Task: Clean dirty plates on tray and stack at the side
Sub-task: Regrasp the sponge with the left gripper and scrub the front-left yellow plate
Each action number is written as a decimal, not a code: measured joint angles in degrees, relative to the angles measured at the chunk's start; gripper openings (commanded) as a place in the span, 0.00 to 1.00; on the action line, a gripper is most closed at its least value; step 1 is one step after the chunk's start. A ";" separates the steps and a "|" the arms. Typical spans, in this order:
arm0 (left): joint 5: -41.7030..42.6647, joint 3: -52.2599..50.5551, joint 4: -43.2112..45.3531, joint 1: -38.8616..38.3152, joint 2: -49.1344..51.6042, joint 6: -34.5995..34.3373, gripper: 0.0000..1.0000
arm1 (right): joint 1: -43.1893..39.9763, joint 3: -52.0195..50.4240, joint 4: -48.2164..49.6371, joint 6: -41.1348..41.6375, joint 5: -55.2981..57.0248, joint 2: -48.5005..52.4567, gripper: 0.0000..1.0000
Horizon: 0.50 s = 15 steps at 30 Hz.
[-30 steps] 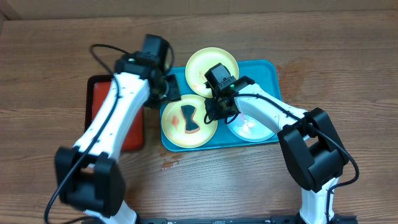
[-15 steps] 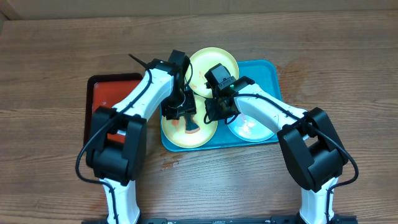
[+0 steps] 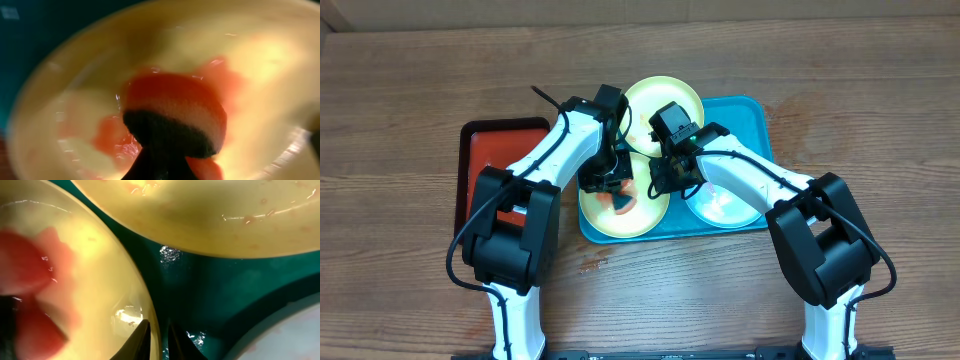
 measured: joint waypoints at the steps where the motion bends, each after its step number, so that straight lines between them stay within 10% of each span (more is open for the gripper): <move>1: -2.60 0.02 -0.68 0.00 0.00 -0.26 0.04 | 0.00 0.00 0.00 -0.02 0.00 0.00 0.15; 8: -14.64 0.42 -5.18 1.18 0.00 -1.42 0.04 | 0.00 0.00 0.13 0.00 -0.28 0.00 0.15; 15: -9.03 5.40 -4.85 2.19 0.07 -0.44 0.04 | 0.20 0.00 0.26 0.02 -0.42 0.00 0.15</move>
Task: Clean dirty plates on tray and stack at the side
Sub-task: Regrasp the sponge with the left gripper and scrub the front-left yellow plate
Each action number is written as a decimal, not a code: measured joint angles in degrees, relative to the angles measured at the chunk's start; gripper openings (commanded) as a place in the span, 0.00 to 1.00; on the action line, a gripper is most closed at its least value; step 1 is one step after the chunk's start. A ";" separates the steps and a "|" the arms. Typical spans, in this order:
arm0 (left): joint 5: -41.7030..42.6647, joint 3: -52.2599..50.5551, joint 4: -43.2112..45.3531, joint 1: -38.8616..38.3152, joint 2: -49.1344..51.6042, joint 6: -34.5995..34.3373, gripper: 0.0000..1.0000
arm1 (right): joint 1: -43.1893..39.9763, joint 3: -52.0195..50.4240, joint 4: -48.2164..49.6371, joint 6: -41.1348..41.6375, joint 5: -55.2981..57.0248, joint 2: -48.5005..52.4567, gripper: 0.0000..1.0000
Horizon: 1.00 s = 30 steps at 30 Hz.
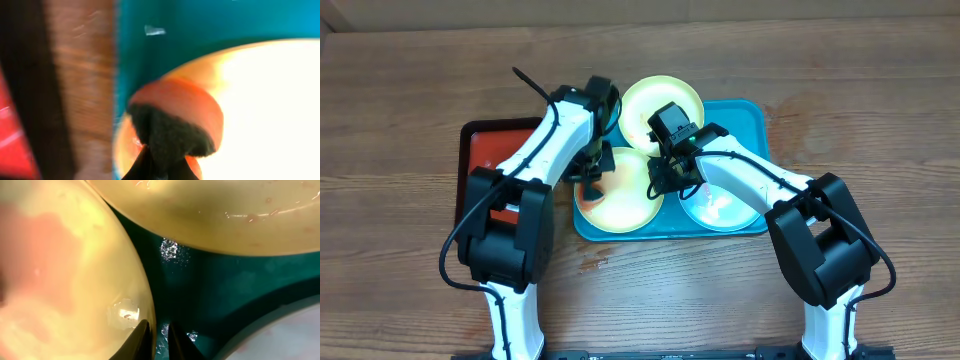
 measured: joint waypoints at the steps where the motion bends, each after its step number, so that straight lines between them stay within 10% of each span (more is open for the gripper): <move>1: 3.15 0.52 0.94 0.07 0.00 0.79 0.04 | 0.00 0.00 0.00 -0.02 0.02 0.00 0.15; 12: 19.80 -2.73 3.37 -2.86 0.04 5.46 0.04 | 0.00 0.00 -0.04 -0.04 0.02 0.00 0.15; 30: -5.77 -4.07 -1.66 -2.97 0.17 -1.51 0.04 | 0.00 0.00 0.13 -0.02 -0.83 0.00 0.15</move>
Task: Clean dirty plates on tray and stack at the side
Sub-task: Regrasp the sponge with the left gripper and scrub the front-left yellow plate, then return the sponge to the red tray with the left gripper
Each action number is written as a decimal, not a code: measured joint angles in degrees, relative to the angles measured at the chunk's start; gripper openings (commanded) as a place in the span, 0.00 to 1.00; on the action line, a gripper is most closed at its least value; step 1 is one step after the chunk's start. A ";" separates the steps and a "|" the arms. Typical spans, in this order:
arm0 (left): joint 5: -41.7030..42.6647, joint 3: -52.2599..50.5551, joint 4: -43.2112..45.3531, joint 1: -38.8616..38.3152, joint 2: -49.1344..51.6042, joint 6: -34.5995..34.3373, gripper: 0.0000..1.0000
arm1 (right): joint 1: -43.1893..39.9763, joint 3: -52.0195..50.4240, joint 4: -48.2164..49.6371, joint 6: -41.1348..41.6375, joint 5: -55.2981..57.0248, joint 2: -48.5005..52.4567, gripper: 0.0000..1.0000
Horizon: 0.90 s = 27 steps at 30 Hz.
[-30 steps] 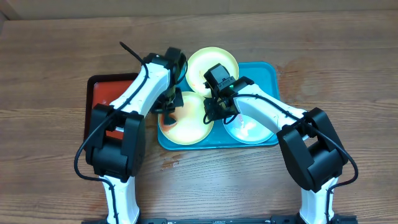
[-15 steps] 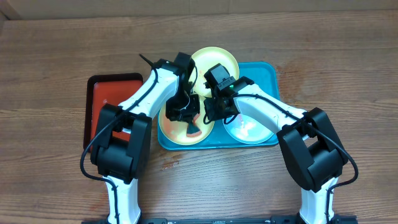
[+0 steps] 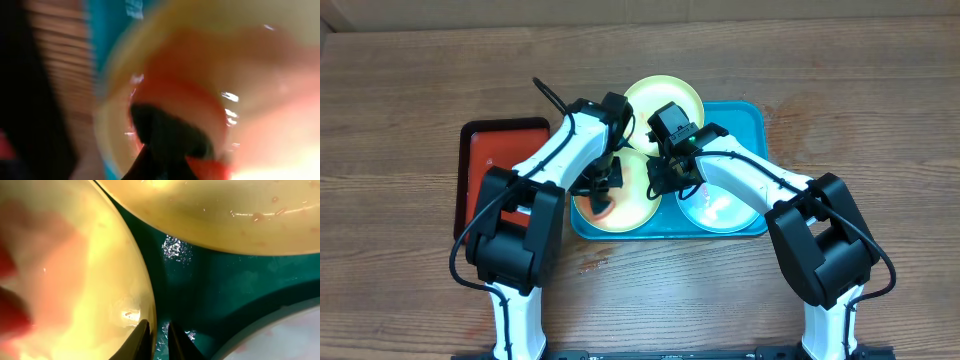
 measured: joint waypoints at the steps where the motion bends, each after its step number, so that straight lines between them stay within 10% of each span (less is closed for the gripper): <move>1: -0.94 1.40 -1.20 0.46 0.07 -0.55 0.04 | 0.00 0.00 -0.02 0.00 0.00 0.00 0.15; 12: -2.58 22.71 -14.29 11.54 0.44 -2.05 0.04 | 0.00 0.00 -0.42 0.04 0.04 0.00 0.15; 24: 3.87 11.50 -5.31 30.18 0.46 0.76 0.04 | 0.00 0.00 0.04 0.00 0.28 0.00 0.15; 27: 4.87 7.85 -1.97 30.23 0.46 1.51 0.29 | 0.00 0.00 0.07 0.04 0.35 0.00 0.11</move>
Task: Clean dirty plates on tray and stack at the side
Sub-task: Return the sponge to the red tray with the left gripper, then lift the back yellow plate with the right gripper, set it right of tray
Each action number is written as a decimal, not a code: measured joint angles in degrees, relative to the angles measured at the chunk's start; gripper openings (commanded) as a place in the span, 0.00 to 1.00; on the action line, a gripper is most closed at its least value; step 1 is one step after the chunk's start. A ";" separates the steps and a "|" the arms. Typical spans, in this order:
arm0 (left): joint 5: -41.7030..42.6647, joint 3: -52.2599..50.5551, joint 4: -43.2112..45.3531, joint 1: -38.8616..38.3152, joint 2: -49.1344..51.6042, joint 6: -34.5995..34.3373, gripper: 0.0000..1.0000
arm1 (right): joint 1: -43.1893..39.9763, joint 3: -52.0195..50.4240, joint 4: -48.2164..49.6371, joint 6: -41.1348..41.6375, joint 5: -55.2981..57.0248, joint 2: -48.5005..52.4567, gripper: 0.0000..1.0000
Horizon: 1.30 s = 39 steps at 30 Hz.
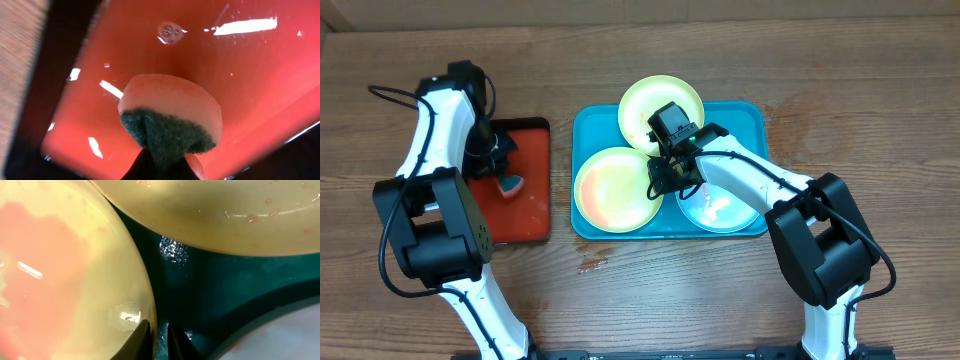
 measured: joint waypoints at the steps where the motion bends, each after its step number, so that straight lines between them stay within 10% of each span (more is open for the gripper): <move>1: 0.31 -0.70 0.79 0.00 0.00 0.48 0.45 | 0.00 0.00 0.00 0.00 0.00 0.00 0.11; 3: 0.70 -1.14 1.40 0.00 0.00 0.79 0.63 | 0.00 0.00 0.26 0.04 0.00 0.00 0.09; 14: 1.92 5.73 -4.92 0.02 0.00 0.90 0.71 | 0.63 1.92 -2.14 -1.46 0.52 0.00 0.04; 19: 2.08 14.73 -8.61 0.02 0.00 1.27 1.00 | 3.28 10.69 -11.98 -3.15 7.41 0.00 0.04; 39: 2.23 17.64 -8.94 0.00 0.00 1.51 1.00 | 22.67 26.58 -26.91 -15.50 67.38 -0.33 0.04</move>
